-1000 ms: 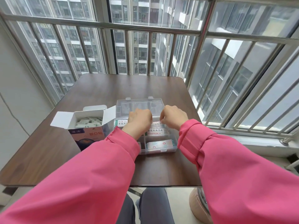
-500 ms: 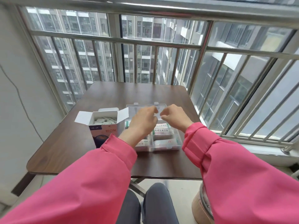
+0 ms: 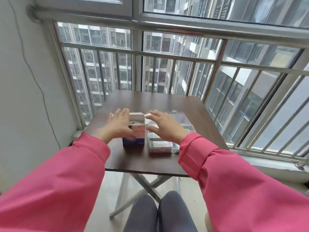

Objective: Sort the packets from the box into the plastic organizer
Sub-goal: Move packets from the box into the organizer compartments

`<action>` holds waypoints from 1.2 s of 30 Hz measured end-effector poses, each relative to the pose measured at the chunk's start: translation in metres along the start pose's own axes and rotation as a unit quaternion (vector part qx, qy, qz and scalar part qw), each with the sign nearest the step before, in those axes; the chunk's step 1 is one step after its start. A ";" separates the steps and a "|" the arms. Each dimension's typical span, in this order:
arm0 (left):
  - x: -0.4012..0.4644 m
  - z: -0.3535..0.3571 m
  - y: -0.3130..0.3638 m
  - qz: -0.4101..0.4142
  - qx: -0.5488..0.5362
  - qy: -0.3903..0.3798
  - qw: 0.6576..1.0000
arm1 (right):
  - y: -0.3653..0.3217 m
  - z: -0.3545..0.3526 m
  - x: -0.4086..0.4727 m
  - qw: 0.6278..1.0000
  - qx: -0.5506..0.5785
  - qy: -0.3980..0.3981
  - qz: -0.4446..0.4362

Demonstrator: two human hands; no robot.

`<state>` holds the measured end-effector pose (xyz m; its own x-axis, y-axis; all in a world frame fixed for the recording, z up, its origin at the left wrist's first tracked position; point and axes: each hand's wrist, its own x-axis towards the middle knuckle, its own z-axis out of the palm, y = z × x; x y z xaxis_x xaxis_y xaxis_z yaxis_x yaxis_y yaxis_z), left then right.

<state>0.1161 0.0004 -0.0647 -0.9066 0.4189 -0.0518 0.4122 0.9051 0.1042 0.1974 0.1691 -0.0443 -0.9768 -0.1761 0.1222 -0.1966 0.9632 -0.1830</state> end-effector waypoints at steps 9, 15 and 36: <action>-0.034 0.023 -0.024 0.150 -0.187 0.171 0.956 | -0.016 0.023 -0.006 0.978 0.142 0.136 0.066; -0.049 0.034 -0.026 0.165 -0.200 0.202 0.944 | -0.035 0.031 -0.010 0.988 0.063 0.140 0.021; -0.055 0.038 -0.023 0.160 -0.215 0.184 0.946 | -0.052 0.033 -0.001 0.989 -0.019 0.124 0.078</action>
<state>0.1596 -0.0410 -0.1018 -0.7447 0.5409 0.3908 0.6672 0.5900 0.4547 0.2054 0.1121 -0.0667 -0.9431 0.0265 0.3314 -0.0368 0.9824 -0.1832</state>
